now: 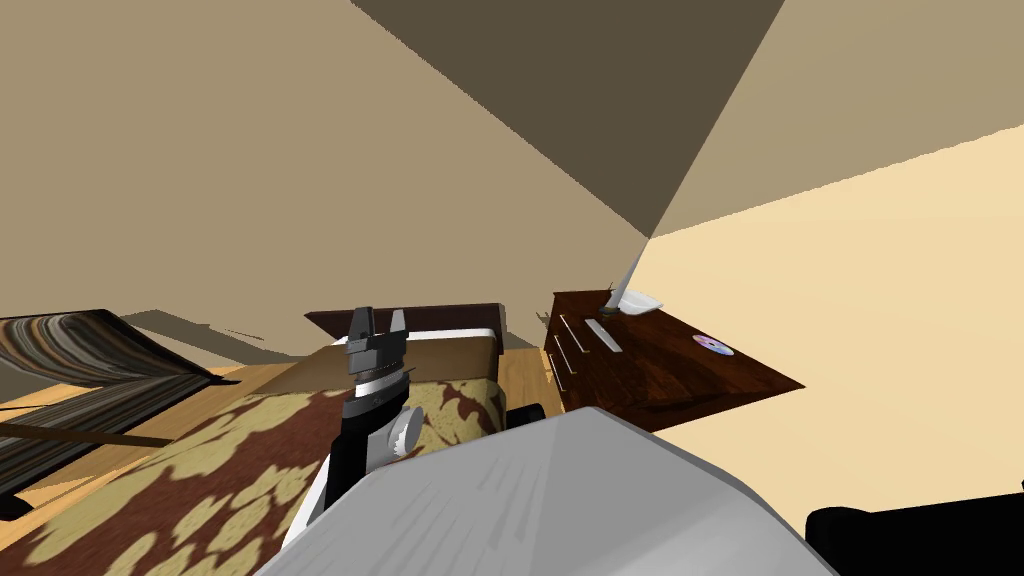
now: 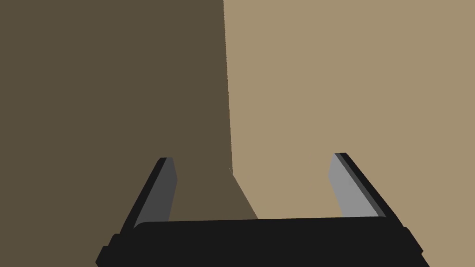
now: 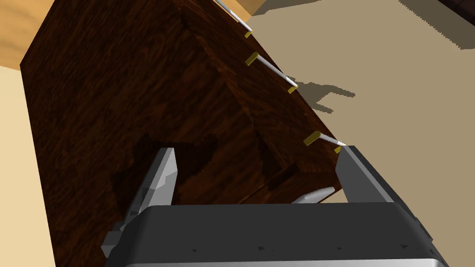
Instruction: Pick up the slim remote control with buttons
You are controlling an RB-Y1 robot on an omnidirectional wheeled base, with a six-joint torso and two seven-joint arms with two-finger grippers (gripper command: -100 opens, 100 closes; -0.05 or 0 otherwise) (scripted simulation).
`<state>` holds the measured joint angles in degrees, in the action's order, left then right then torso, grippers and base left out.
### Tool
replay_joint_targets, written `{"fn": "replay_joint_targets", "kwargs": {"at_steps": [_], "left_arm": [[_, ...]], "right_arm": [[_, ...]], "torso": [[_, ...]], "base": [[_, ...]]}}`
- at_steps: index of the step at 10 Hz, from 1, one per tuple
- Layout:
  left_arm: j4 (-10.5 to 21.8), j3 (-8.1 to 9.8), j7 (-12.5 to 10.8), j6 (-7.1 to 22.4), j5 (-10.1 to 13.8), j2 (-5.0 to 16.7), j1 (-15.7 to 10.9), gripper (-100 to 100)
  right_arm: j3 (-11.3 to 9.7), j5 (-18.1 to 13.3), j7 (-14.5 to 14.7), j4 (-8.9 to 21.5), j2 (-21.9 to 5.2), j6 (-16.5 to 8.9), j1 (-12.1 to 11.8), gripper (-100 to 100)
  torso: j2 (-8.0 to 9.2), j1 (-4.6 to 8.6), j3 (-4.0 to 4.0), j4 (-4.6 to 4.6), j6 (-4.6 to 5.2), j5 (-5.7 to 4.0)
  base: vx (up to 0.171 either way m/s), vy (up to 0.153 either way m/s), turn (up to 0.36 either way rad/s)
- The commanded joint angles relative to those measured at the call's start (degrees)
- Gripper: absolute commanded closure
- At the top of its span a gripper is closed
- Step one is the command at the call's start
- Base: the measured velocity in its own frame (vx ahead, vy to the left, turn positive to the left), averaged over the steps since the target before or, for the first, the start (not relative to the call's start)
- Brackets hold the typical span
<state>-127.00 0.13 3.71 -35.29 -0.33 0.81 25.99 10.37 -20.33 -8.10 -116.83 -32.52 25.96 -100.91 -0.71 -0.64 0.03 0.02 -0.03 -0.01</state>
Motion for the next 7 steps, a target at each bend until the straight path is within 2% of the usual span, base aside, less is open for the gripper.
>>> {"fn": "replay_joint_targets", "kwargs": {"at_steps": [1, 2, 7], "left_arm": [[0.0, 0.0, 0.0, 0.0, 0.0, 0.0, 0.0, 0], [0.0, 0.0, 0.0, 0.0, 0.0, 0.0, 0.0, 0], [0.0, 0.0, 0.0, 0.0, 0.0, 0.0, 0.0, 0]], "right_arm": [[0.52, 0.42, 0.84, 0.28, -0.47, -0.61, -2.27, -100], [0.8, 0.67, 1.43, 0.74, -0.73, -0.97, -3.62, -100], [0.8, 0.67, 1.43, 0.74, -0.73, -0.97, -3.62, -100]], "torso": [[0.0, 0.0, 0.0, 0.0, 0.0, 0.0], [0.0, 0.0, 0.0, 0.0, 0.0, 0.01], [0.05, 0.0, 0.03, 0.02, 0.01, 0.01]], "base": [[0.009, -0.003, 0.086], [0.011, -0.004, 0.109], [0.0, 0.0, 0.004]]}}
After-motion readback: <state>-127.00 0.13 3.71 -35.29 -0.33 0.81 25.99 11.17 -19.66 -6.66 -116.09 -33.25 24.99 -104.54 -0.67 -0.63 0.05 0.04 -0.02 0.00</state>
